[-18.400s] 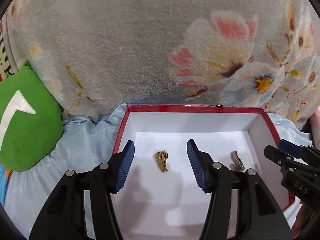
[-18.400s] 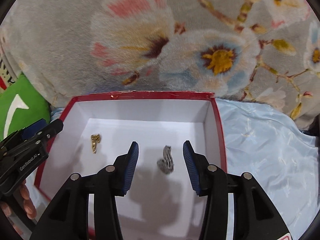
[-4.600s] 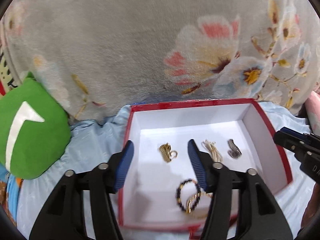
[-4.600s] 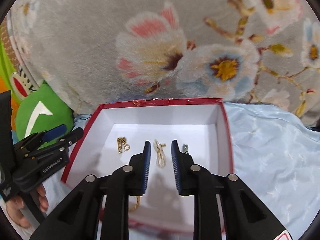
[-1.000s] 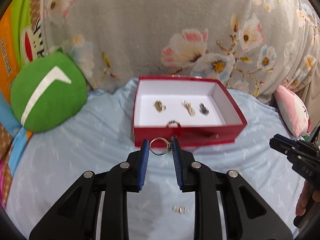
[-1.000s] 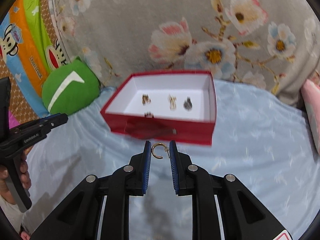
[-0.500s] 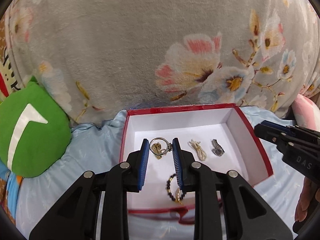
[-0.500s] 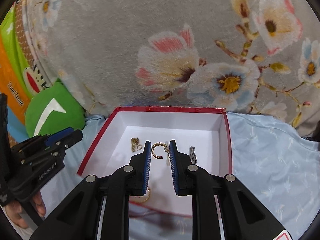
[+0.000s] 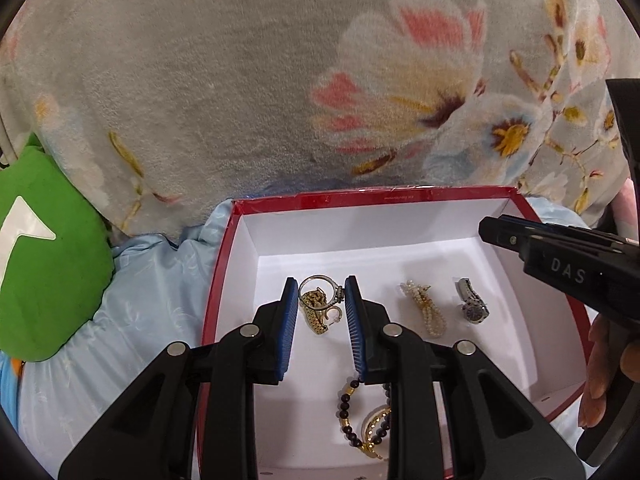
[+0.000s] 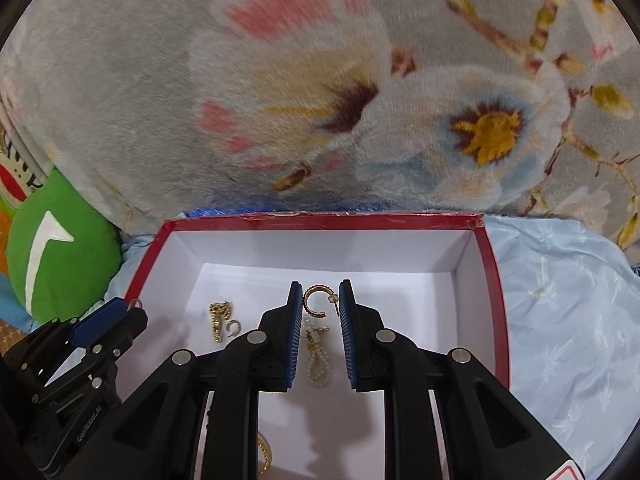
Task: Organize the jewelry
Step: 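Lower the ring and hoop earring into the red box and open both tools, then withdraw both open tools from the box back over the bedsheet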
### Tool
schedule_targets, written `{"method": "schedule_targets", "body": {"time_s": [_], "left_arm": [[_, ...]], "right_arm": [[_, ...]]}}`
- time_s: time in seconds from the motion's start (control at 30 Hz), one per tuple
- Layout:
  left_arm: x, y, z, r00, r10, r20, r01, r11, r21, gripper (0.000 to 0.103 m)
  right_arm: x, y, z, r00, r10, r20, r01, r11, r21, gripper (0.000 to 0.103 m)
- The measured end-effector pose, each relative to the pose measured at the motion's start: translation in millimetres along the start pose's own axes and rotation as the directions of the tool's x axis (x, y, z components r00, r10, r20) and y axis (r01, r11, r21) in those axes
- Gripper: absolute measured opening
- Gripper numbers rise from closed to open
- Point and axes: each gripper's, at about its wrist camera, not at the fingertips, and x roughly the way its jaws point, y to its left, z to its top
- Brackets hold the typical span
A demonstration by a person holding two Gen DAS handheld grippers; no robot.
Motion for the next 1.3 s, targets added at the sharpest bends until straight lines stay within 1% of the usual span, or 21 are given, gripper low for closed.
{"method": "schedule_targets", "body": {"time_s": [0.27, 0.53, 0.57, 0.63, 0.7, 0.73, 0.77, 0.8, 0.9, 1.3], "left_arm": [[17.4, 1.1, -1.6, 1.0, -0.003, -0.022, 0.003, 1.0, -0.012, 0.023], [33.5, 5.3, -5.6, 0.998, -0.006, -0.062, 0.004, 0.999, -0.042, 0.024], [34.8, 6.0, -6.0, 0.998, -0.008, -0.066, 0.005, 0.999, -0.047, 0.026], [37.0, 7.0, -6.7, 0.997, -0.014, -0.074, 0.01, 0.999, -0.054, 0.035], [37.7, 7.9, -7.6, 0.997, -0.014, -0.075, 0.01, 0.998, -0.063, 0.048], [37.8, 8.2, -8.1, 0.997, -0.013, -0.075, 0.008, 0.998, -0.066, 0.05], [37.6, 8.2, -8.3, 0.997, -0.014, -0.074, 0.009, 0.998, -0.069, 0.055], [37.2, 8.4, -8.6, 0.997, -0.011, -0.072, 0.006, 0.997, -0.071, 0.057], [37.1, 8.7, -8.5, 0.997, -0.01, -0.07, 0.005, 0.997, -0.073, 0.058], [37.5, 7.9, -9.2, 0.997, -0.012, -0.071, 0.007, 0.998, -0.07, 0.058]], "right_arm": [[22.6, -4.5, -0.6, 0.999, -0.022, -0.033, 0.022, 1.0, 0.001, 0.017], [33.8, -6.3, -1.1, 0.998, -0.033, -0.056, 0.033, 0.999, 0.0, 0.018], [32.6, -6.5, -1.0, 0.998, -0.039, -0.046, 0.039, 0.999, 0.001, 0.018], [31.1, -7.1, -1.3, 0.998, -0.046, -0.038, 0.046, 0.999, 0.002, 0.021], [31.4, -8.3, -0.8, 0.998, -0.049, -0.036, 0.049, 0.999, 0.008, 0.023], [31.1, -8.9, -0.8, 0.998, -0.048, -0.034, 0.049, 0.999, 0.012, 0.024], [30.7, -10.2, -0.6, 0.998, -0.047, -0.033, 0.048, 0.999, 0.015, 0.025], [30.5, -10.6, -0.5, 0.998, -0.048, -0.032, 0.049, 0.999, 0.016, 0.026], [29.4, -10.7, -0.4, 0.998, -0.051, -0.029, 0.051, 0.999, 0.013, 0.027], [29.6, -9.4, -0.8, 0.998, -0.053, -0.031, 0.053, 0.999, 0.006, 0.027]]}}
